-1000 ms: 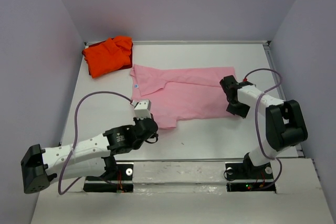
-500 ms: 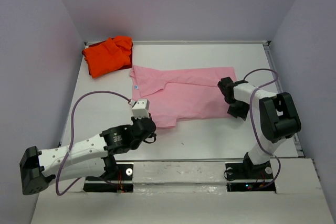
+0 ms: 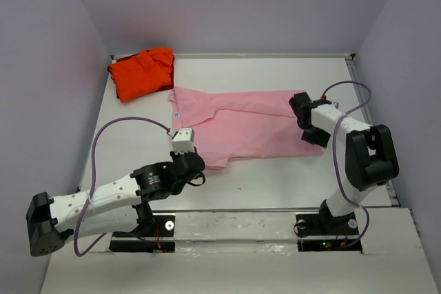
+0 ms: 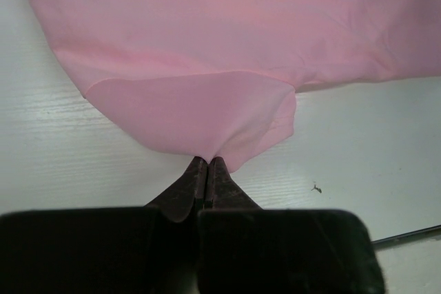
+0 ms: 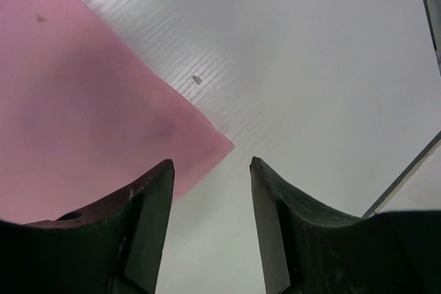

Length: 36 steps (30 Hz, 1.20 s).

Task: Fold and stack the t-shirts
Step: Pick up the 1/3-folded T-shirt from the center of the board.

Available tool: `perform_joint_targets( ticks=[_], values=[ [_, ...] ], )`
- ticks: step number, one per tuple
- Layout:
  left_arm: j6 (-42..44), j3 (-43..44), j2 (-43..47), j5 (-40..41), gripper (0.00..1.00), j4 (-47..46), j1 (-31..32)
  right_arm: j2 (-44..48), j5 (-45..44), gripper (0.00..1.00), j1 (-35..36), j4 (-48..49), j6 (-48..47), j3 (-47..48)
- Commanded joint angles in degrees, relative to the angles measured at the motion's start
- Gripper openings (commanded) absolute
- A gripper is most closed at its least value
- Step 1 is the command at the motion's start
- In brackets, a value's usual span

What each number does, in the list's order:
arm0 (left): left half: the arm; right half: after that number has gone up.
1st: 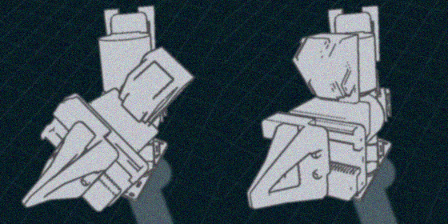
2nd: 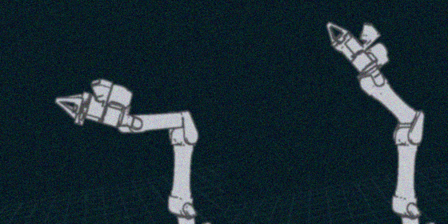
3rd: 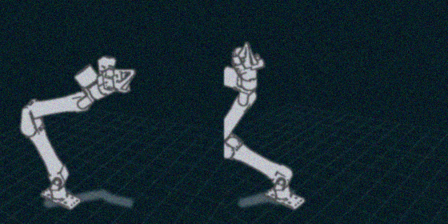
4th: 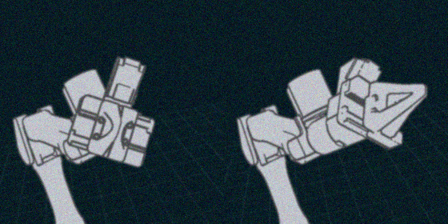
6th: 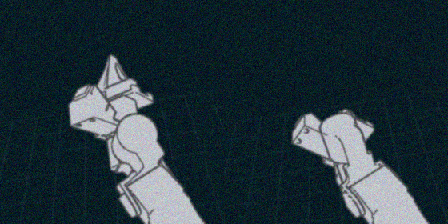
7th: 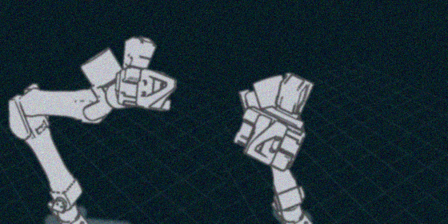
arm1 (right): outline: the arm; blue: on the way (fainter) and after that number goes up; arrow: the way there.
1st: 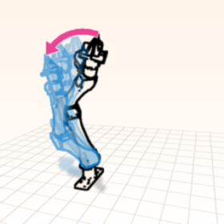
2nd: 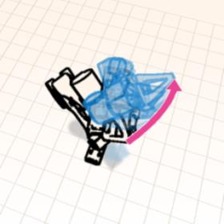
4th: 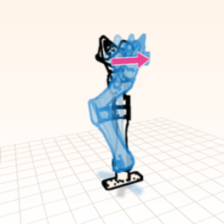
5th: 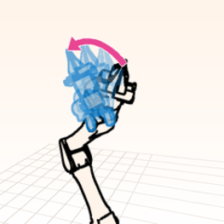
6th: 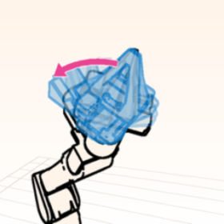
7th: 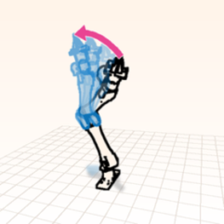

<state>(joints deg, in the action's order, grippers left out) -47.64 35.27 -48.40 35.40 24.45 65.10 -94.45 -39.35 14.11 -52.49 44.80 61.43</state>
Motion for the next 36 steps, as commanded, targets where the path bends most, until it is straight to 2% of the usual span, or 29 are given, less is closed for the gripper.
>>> perform_joint_targets(
  ticks=[1,10,12,18,28,31,32,36],
  values=[
    [0.88,2.09,-0.82,2.13,0.00,-0.37,-0.32,-3.71,-1.69,0.54,-0.75,-0.42,-0.15,1.15],
    [1.93,3.67,-0.73,2.48,0.00,-0.01,-0.59,-5.83,0.15,0.50,-0.75,0.99,-1.03,0.19],
    [2.20,3.93,-0.90,2.48,0.00,-0.19,-0.85,-5.74,0.68,0.46,-0.75,1.42,-1.11,-0.60],
    [3.34,4.55,-1.61,2.57,0.00,-0.63,-1.20,-4.60,4.72,0.42,-0.75,2.92,-1.11,-2.89],
    [6.94,7.10,-2.31,2.66,0.00,-1.42,-3.57,-1.97,11.49,0.46,-0.75,5.38,-2.70,-5.26],
    [7.82,7.54,-2.57,2.31,0.00,-1.42,-4.37,-2.13,12.19,0.37,-0.75,6.17,-3.05,-5.27],
    [8.00,7.54,-2.57,2.22,0.00,-1.51,-4.37,-2.31,12.46,0.25,-0.75,6.35,-3.22,-5.27],
    [8.79,7.36,-2.40,1.69,0.00,-1.68,-5.42,-2.49,15.08,0.06,-0.75,8.89,-3.14,-6.14]
  ],
)
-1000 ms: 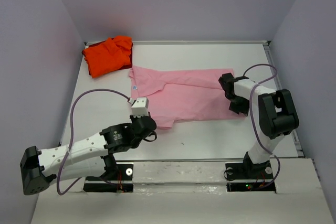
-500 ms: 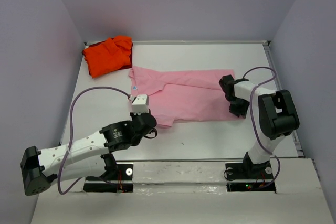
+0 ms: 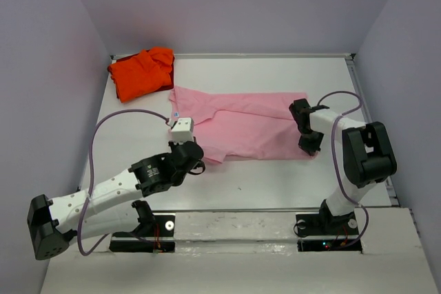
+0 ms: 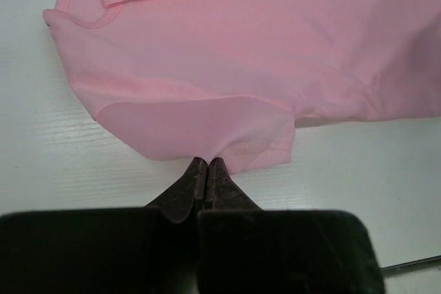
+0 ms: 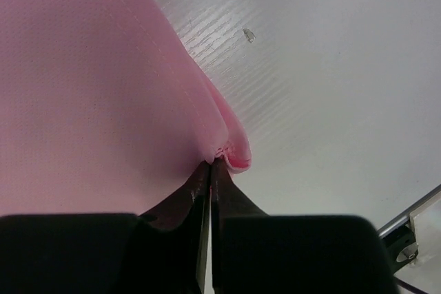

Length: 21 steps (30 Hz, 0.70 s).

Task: Fold and stack the t-shirts
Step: Pick up the 1/3-folded T-shirt from the center of the board.

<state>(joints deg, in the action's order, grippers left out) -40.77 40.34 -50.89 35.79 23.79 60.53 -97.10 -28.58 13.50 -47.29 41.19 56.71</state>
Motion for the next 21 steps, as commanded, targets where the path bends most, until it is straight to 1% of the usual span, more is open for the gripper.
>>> perform_joint_targets(
  ticks=[1,2,6,10,15,21],
  values=[
    [2.10,2.20,0.18,1.13,0.00,-1.38,-1.29,0.33,4.84,0.02,-0.14,4.30,0.38,-2.38],
    [2.45,2.20,0.18,0.95,0.00,-1.47,-1.56,0.51,5.28,0.00,-0.14,5.09,0.38,-2.83],
    [2.98,2.20,-0.17,0.42,0.00,-1.73,-2.26,1.38,6.17,0.00,-0.14,6.33,-0.58,-3.18],
    [3.33,2.20,-0.61,0.33,0.00,-1.64,-2.70,4.89,5.64,0.00,-0.14,7.12,-2.78,-3.36],
    [4.30,2.46,-0.70,0.42,0.00,-1.47,-3.75,13.24,4.41,0.00,-0.14,7.03,-5.85,-3.80],
    [6.32,4.57,-2.97,1.03,0.00,-1.90,-5.68,22.12,6.17,0.00,-0.14,6.77,-8.05,-2.40]
  ],
)
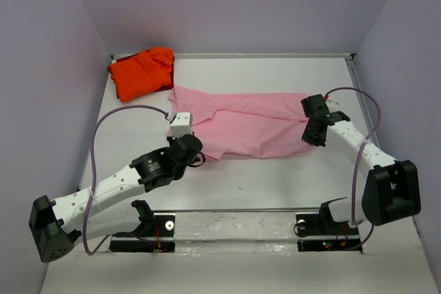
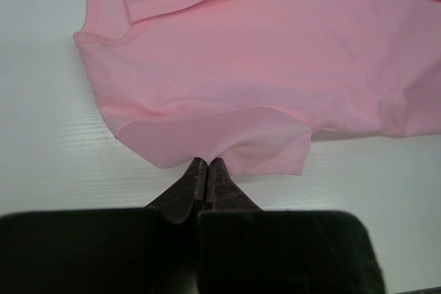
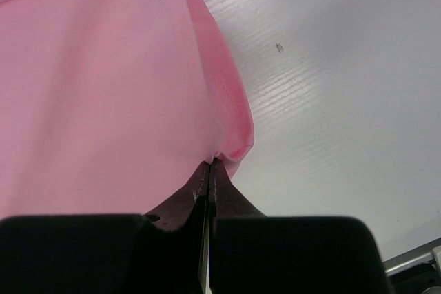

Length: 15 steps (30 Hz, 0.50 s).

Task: Fold and stack the t-shirts
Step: Pick up the 1/3-folded T-shirt from the center of the board, then fold the 1/3-folded T-shirt at the center of the board.

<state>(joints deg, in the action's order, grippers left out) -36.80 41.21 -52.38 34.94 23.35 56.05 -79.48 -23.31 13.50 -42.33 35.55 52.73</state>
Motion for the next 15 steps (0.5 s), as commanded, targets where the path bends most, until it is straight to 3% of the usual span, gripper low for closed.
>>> perform_joint_targets(
  ticks=[1,15],
  values=[
    [2.52,3.96,-2.02,1.97,0.00,-1.64,-1.56,4.95,0.90,0.00,-0.14,1.72,-2.76,2.80],
    [5.33,7.83,-5.45,8.83,0.00,-2.96,-11.92,5.22,-2.53,0.00,-0.14,5.76,-6.02,5.10]
  ],
)
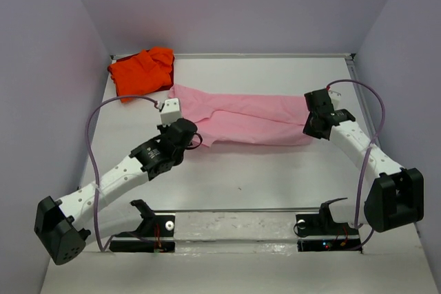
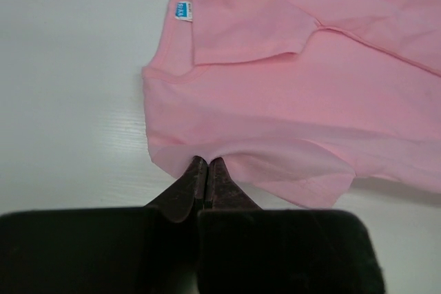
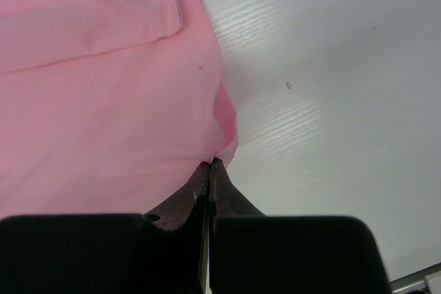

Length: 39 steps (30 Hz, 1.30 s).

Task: Fold and stack the t-shirts
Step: Fold the 1/3-folded T-shirt at the center of the board.

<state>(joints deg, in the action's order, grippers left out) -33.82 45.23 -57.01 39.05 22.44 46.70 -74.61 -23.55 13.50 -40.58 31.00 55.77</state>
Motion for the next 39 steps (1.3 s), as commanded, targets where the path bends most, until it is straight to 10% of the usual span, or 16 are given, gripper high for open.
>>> perform_joint_targets(
  ticks=[1,39],
  values=[
    [3.14,4.33,-1.25,4.90,0.00,-1.96,-3.10,0.17,-2.29,0.00,-0.14,4.62,-1.56,1.89],
    [13.26,14.53,-26.47,0.24,0.00,-21.03,-14.70,-23.30,-11.60,0.00,-0.14,14.21,-8.23,18.58]
  ],
)
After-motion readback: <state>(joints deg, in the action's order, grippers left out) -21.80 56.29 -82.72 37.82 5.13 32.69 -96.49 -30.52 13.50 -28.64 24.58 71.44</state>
